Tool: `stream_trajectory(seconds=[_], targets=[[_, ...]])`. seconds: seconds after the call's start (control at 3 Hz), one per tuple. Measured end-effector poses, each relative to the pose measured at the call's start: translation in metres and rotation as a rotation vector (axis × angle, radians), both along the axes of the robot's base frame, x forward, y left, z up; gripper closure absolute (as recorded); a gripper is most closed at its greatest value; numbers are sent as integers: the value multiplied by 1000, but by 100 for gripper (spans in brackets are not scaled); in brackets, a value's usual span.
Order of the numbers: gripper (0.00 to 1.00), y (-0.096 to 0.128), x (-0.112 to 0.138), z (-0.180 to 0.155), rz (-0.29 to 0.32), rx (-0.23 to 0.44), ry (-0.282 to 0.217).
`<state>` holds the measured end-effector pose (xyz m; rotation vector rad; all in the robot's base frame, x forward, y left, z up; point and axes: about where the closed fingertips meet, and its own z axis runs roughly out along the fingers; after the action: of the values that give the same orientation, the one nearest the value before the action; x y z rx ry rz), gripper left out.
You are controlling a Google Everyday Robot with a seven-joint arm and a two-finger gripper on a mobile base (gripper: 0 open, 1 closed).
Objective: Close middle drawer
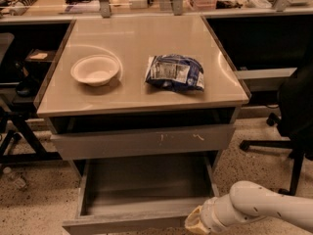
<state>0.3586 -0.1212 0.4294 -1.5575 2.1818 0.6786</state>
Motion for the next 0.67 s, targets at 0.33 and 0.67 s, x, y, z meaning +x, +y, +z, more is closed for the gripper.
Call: stream_trajectory(seconds=[0.33, 0.67], targets=[[81, 0, 0, 0, 0, 0, 0], [57, 0, 0, 0, 0, 0, 0]])
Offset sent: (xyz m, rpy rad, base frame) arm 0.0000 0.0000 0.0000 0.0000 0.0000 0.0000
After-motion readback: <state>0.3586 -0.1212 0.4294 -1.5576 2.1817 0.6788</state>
